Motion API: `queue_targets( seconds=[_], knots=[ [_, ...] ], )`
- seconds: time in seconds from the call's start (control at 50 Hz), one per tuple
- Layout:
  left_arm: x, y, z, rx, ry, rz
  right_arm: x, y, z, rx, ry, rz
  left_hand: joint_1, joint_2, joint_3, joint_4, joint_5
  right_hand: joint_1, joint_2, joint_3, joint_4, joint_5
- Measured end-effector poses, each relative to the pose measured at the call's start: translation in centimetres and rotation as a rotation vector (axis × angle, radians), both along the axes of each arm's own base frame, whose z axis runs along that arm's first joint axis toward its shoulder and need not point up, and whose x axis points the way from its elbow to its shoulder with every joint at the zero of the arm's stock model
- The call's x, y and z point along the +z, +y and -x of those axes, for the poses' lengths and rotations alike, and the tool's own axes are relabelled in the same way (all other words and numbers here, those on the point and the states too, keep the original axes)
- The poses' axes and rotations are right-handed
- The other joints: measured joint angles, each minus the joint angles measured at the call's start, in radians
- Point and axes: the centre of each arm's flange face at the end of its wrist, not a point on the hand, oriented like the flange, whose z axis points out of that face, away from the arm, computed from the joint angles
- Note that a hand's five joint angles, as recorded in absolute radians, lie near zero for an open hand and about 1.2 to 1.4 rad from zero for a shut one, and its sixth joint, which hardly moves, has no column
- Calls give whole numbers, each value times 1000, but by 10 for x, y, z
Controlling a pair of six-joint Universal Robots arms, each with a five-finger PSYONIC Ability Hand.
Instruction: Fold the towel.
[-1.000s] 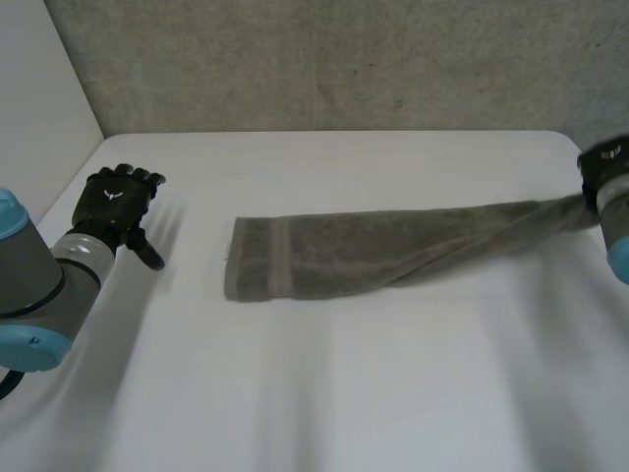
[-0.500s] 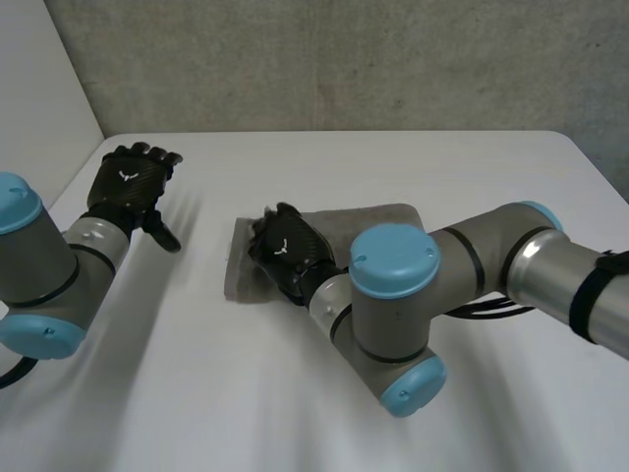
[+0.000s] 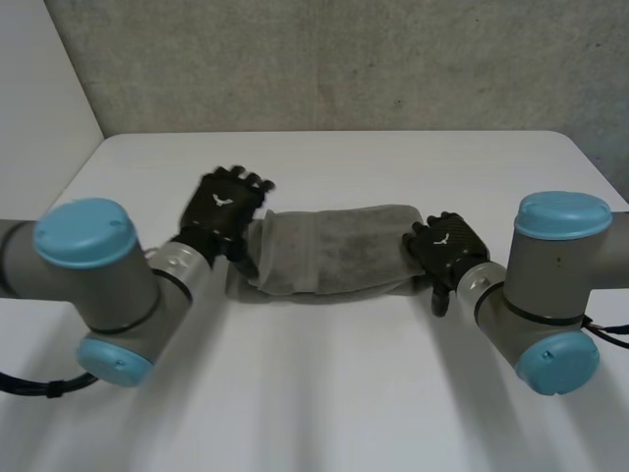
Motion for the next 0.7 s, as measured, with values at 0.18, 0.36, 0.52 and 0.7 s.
queue_targets(
  seconds=[0.18, 0.36, 0.52, 0.7],
  knots=[
    [-26, 18, 27, -97, -50, -49, -2, -7, 6, -29, -16, 15, 140, 131, 132, 139, 140, -2, 0, 0, 0, 0],
    [-42, 22, 29, -135, -180, -23, -4, -5, 5, -31, -51, 22, 348, 333, 342, 350, 341, 67, 47, 47, 30, 60],
    [-52, 18, 26, -118, -259, 14, -7, -6, 2, -45, -117, 13, 924, 927, 939, 940, 925, 168, 150, 155, 142, 173],
    [-54, 15, 18, -45, -285, 6, -10, -10, -2, -46, -138, 29, 990, 1047, 1071, 1057, 1055, 260, 240, 248, 234, 260]
  ],
)
